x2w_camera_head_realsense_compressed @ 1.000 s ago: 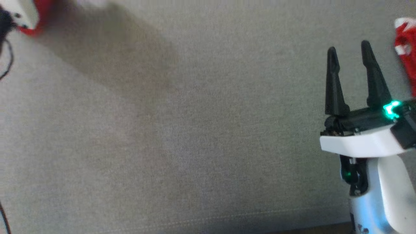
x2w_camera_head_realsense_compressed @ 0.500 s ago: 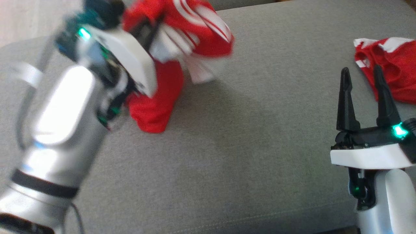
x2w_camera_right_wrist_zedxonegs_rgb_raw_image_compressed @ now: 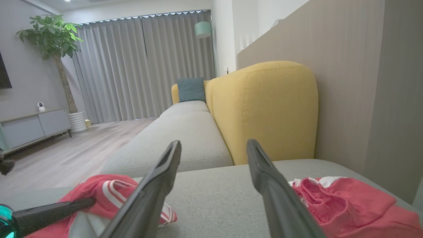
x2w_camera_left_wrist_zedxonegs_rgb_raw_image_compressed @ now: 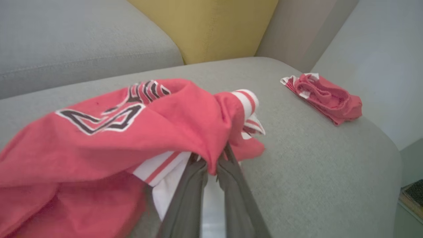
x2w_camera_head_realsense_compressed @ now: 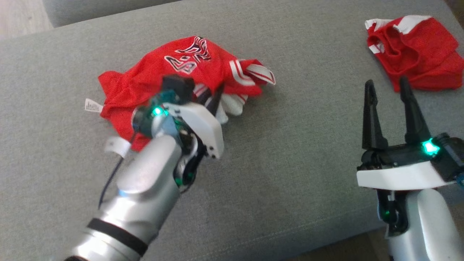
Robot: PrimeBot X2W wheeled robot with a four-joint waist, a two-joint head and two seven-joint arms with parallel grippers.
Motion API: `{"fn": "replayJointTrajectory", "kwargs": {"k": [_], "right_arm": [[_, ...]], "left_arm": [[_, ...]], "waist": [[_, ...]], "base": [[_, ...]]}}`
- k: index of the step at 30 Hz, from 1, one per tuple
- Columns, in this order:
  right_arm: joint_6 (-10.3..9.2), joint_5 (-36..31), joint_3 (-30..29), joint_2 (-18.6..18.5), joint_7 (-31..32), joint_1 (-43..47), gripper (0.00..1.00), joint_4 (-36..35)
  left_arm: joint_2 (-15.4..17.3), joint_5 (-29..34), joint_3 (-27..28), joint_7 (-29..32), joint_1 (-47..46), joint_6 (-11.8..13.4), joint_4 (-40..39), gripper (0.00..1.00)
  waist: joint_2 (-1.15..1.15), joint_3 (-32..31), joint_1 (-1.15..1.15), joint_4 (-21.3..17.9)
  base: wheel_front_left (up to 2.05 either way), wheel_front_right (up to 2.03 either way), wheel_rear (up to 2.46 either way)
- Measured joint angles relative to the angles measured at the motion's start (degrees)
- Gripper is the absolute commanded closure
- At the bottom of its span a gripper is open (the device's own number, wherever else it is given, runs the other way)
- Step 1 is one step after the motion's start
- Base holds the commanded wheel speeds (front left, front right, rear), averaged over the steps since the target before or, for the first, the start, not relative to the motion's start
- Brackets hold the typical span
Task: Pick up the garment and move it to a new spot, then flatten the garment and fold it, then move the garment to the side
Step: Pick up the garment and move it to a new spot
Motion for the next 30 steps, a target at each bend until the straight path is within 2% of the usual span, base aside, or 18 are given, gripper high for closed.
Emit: {"fn": "replayJointTrajectory", "kwargs": {"k": [1, 2, 3, 4, 5, 9, 14, 23, 30], "right_arm": [[0.0, 0.0, 0.1, 0.0, 0.0, 0.0, 0.0, 0.4], [0.0, 0.0, 0.3, 0.0, -0.2, 0.0, 0.0, 0.8], [0.0, 0.0, 0.5, 0.0, -0.2, 0.0, 0.0, 1.2], [0.0, 0.1, 0.6, 0.0, -0.2, 0.0, 0.0, 1.5], [0.0, 0.2, 0.7, 0.0, -0.5, 0.0, 0.0, 2.1], [0.0, 0.2, 0.8, 0.0, -0.6, 0.0, 0.0, 3.1], [0.0, -0.1, 0.2, 0.0, -0.6, 0.1, 0.0, 3.7], [0.0, -0.3, -0.7, 0.0, -0.1, 3.1, 0.0, 5.0], [0.0, -0.6, 0.3, 0.0, 0.2, 4.1, 0.0, 6.1]], "left_arm": [[-0.2, -0.2, -0.7, -0.7, 0.5, 0.0, 0.6, 0.84], [-0.4, -0.6, -1.6, -1.2, 0.8, -0.1, 1.1, 0.61], [-0.5, -1.1, -2.4, -1.7, 1.3, -0.1, 1.3, 0.19], [-0.6, -1.5, -3.4, -2.4, 1.8, -0.3, 1.4, 0.19], [-0.6, -2.6, -5.0, -3.8, 2.7, -0.6, 1.1, 0.0], [-0.7, -5.3, -7.4, -7.4, 3.4, 0.1, -1.3, 0.0], [-0.4, -4.9, -8.0, -10.9, 3.8, 2.1, -3.7, 0.0], [5.5, -1.9, -3.9, -12.1, 11.4, 6.2, -12.3, 0.0], [9.7, 1.7, 2.7, -12.2, 21.8, 10.6, -22.5, 0.0]], "waist": [[0.0, 0.1, 0.0, -0.2], [0.0, 0.1, 0.0, -0.4], [0.0, 0.1, 0.0, -0.4], [0.0, 0.0, 0.0, -0.3], [0.0, -0.3, 0.0, 0.1], [0.0, -1.2, 0.0, 1.1], [0.0, -3.4, 0.0, 3.3], [0.0, -7.4, 0.0, 7.2], [0.0, -9.6, 0.0, 9.6]], "base": [[0.0, 0.0, 0.0], [0.0, 0.0, 0.0], [0.0, 0.0, 0.0], [0.0, 0.0, 0.0], [0.0, 0.0, 0.0], [0.0, 0.0, 0.0], [0.0, 0.0, 0.0], [0.0, 0.0, 0.0], [0.0, 0.0, 0.0]]}}
